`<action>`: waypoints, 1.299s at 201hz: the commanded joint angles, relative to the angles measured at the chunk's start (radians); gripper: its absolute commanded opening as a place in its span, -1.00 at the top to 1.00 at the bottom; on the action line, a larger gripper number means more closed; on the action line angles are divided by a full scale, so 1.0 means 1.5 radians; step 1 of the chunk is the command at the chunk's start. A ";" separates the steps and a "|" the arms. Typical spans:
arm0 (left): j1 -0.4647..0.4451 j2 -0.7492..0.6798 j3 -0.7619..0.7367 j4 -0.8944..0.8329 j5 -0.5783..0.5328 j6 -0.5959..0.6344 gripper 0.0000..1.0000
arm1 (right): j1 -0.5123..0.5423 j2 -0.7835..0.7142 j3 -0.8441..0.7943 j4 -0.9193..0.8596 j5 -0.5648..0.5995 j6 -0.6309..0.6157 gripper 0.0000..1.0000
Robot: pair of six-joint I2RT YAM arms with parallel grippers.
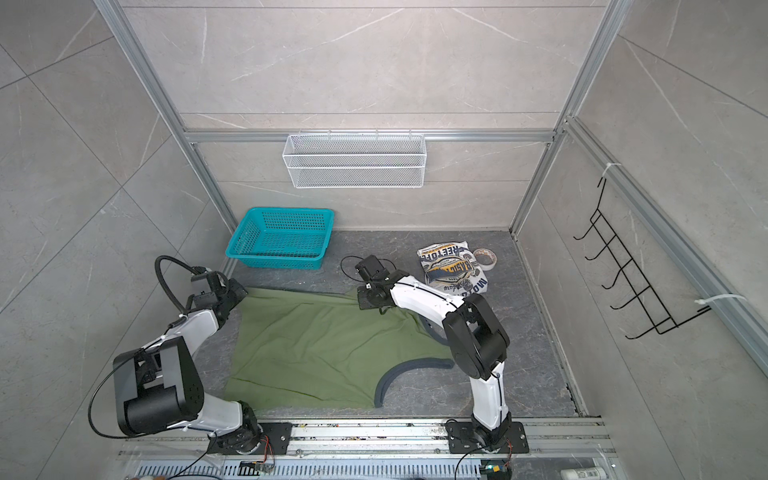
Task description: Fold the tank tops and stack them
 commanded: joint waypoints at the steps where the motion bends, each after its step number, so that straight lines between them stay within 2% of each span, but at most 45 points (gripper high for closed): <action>1: 0.004 -0.035 -0.019 0.023 -0.015 0.012 1.00 | 0.019 -0.051 -0.074 0.043 0.028 0.030 1.00; 46: 0.004 -0.115 -0.119 -0.033 -0.097 -0.074 1.00 | 0.065 -0.109 -0.197 0.098 0.047 0.093 0.98; 56: 0.004 -0.128 -0.137 -0.046 -0.109 -0.087 1.00 | 0.076 -0.115 -0.221 0.105 0.046 0.111 0.91; 67: 0.008 -0.145 -0.135 -0.092 -0.107 -0.085 0.99 | 0.082 -0.121 -0.247 0.120 0.030 0.127 0.73; 75: 0.009 -0.156 -0.133 -0.114 -0.112 -0.081 0.83 | 0.083 -0.128 -0.263 0.125 0.017 0.138 0.60; 84: 0.009 -0.166 -0.130 -0.137 -0.116 -0.074 0.52 | 0.082 -0.141 -0.274 0.127 0.011 0.144 0.40; 108: 0.008 -0.180 -0.115 -0.183 -0.135 -0.075 0.21 | 0.066 -0.189 -0.261 0.096 0.018 0.143 0.01; 120: 0.010 -0.182 -0.103 -0.200 -0.140 -0.083 0.11 | 0.041 -0.202 -0.252 0.093 -0.005 0.139 -0.09; 152: 0.009 -0.157 -0.047 -0.237 -0.088 -0.091 0.04 | 0.005 -0.172 -0.216 0.102 -0.063 0.126 -0.08; 206: 0.009 -0.016 0.042 -0.317 -0.030 -0.049 -0.06 | 0.002 -0.080 -0.169 0.111 -0.092 0.145 -0.04; 232: 0.009 0.047 0.065 -0.326 0.002 -0.039 -0.05 | 0.002 -0.052 -0.159 0.115 -0.096 0.147 0.02; 261: 0.008 0.057 0.061 -0.315 0.017 -0.039 0.05 | 0.002 -0.046 -0.161 0.128 -0.107 0.143 0.15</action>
